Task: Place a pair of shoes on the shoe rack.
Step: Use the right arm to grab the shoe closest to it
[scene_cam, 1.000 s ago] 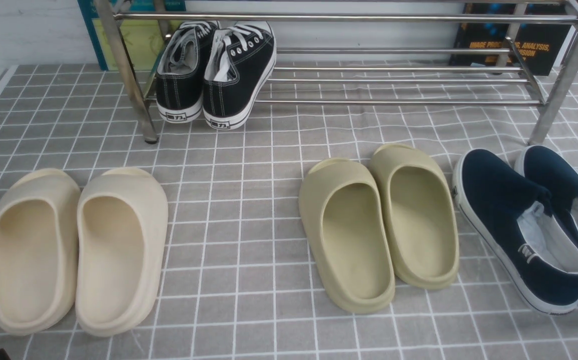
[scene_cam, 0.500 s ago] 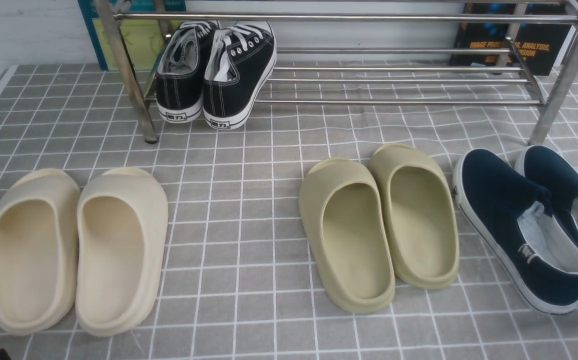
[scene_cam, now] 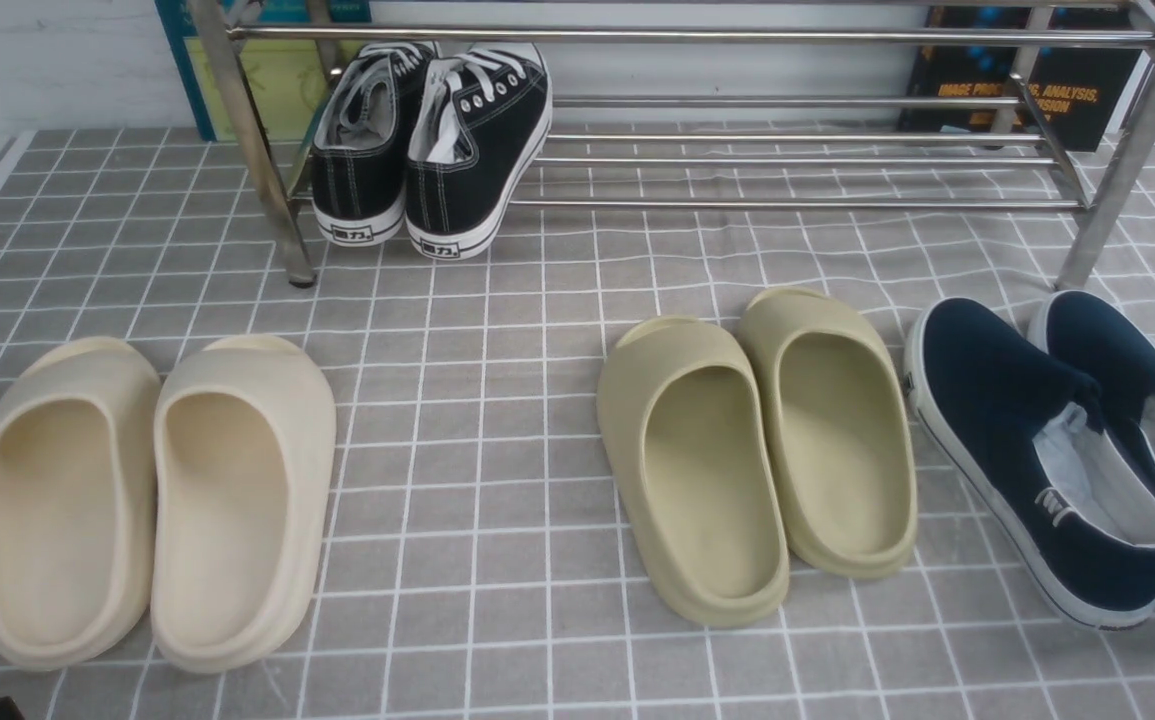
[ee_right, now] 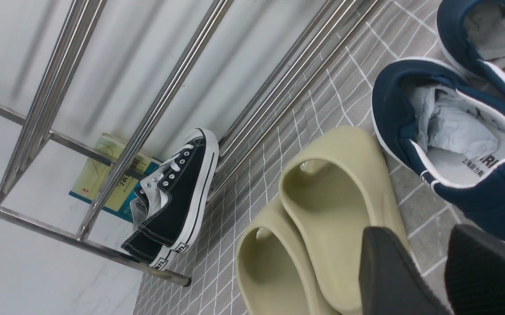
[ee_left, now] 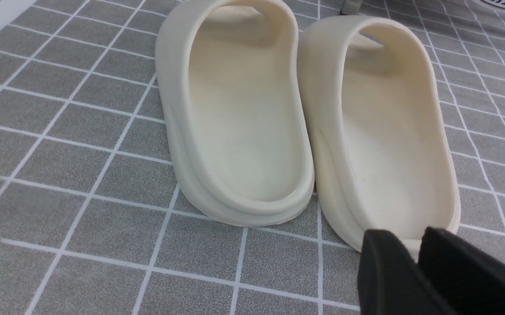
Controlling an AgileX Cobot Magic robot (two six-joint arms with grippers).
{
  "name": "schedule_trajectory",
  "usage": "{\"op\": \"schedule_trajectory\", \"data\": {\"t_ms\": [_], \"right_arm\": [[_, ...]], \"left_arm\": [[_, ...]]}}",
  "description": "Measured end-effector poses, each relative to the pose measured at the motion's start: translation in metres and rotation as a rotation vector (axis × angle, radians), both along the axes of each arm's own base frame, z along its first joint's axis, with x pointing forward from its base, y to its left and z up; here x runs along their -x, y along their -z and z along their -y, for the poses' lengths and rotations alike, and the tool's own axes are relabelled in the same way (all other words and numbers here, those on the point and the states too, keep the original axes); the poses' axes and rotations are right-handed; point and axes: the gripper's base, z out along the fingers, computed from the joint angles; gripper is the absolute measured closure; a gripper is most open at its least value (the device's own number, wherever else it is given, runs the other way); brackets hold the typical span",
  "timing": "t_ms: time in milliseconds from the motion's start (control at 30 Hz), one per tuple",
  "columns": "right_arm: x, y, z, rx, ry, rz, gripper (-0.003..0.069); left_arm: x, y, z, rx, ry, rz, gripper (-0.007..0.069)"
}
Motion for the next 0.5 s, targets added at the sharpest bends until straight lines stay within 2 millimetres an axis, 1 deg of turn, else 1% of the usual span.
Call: {"op": "schedule_trajectory", "data": {"t_ms": [133, 200, 233, 300, 367, 433, 467, 500], "right_arm": [[0.001, 0.0, -0.002, 0.063, -0.031, -0.004, 0.0421], [0.003, -0.015, -0.004, 0.17, -0.058, 0.043, 0.0434], [0.004, -0.023, -0.004, 0.201, -0.058, 0.066, 0.0442], [0.005, -0.045, -0.004, 0.319, -0.061, 0.105, 0.0484], [0.003, -0.072, -0.005, 0.426, -0.079, 0.118, 0.055], [-0.003, -0.097, -0.007, 0.552, -0.127, 0.08, 0.0629], [-0.005, -0.095, -0.007, 0.563, -0.137, 0.061, 0.0635], [-0.011, -0.111, -0.008, 0.647, -0.186, 0.005, 0.0659]], "left_arm": [[0.0, 0.0, 0.0, 0.0, 0.0, 0.0, 0.0491], [0.0, 0.0, 0.0, 0.0, 0.0, 0.0, 0.0491], [0.0, 0.0, 0.0, 0.0, 0.0, 0.0, 0.0491], [0.0, 0.0, 0.0, 0.0, 0.0, 0.0, 0.0489], [0.0, 0.0, 0.0, 0.0, 0.0, 0.0, 0.0487], [0.0, 0.0, 0.0, 0.0, 0.0, 0.0, 0.0487], [0.0, 0.0, 0.0, 0.0, 0.0, 0.0, 0.0487], [0.0, 0.0, 0.0, 0.0, 0.0, 0.0, 0.0487]]}}
